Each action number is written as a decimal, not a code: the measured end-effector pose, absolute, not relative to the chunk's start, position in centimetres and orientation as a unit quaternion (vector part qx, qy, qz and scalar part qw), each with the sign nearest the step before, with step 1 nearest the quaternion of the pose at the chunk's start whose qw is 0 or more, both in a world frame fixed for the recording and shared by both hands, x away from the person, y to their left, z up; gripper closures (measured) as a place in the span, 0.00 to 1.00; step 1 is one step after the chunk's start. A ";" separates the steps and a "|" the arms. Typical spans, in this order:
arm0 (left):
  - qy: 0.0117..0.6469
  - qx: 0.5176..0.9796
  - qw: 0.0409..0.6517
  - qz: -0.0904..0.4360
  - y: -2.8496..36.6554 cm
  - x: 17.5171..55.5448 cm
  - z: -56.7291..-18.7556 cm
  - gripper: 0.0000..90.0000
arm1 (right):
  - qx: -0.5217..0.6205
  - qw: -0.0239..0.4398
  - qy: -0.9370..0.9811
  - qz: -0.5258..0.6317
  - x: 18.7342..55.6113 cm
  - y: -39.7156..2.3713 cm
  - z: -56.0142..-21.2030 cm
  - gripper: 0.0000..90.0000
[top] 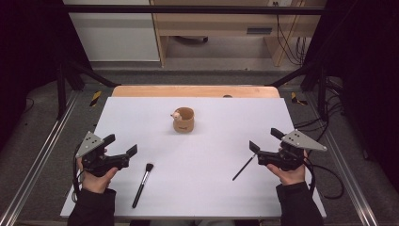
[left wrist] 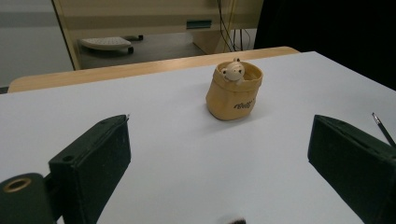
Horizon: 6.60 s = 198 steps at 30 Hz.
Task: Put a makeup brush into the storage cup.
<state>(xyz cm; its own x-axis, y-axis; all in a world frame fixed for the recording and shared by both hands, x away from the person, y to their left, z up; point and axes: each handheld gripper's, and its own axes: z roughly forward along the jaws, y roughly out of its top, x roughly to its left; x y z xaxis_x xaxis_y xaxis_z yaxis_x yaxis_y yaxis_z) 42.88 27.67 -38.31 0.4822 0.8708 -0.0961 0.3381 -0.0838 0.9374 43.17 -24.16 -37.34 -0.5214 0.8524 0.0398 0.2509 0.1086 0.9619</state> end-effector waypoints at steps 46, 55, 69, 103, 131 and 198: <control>0.441 0.703 0.493 0.260 27.4 42.4 -39.4 0.06 | 0.481 0.251 0.735 0.407 42.9 -21.8 -43.5 0.14; 0.442 0.705 0.490 0.261 27.3 42.6 -39.6 0.06 | 0.493 0.243 0.751 0.365 43.9 -21.0 -45.4 0.16; 0.441 0.706 0.488 0.260 27.2 42.6 -39.7 0.06 | 0.522 0.233 0.761 0.306 45.3 -20.2 -47.6 0.22; 0.441 0.708 0.487 0.259 27.2 42.7 -39.8 0.06 | 0.506 0.196 0.783 0.306 45.1 -20.4 -47.6 0.63; 0.441 0.708 0.487 0.258 27.2 42.7 -39.8 0.07 | 0.516 0.187 0.786 0.286 44.8 -21.4 -46.9 0.90; 0.438 0.715 0.480 0.257 27.0 42.8 -40.1 0.07 | 0.506 0.190 0.795 0.275 46.7 -23.2 -46.4 0.82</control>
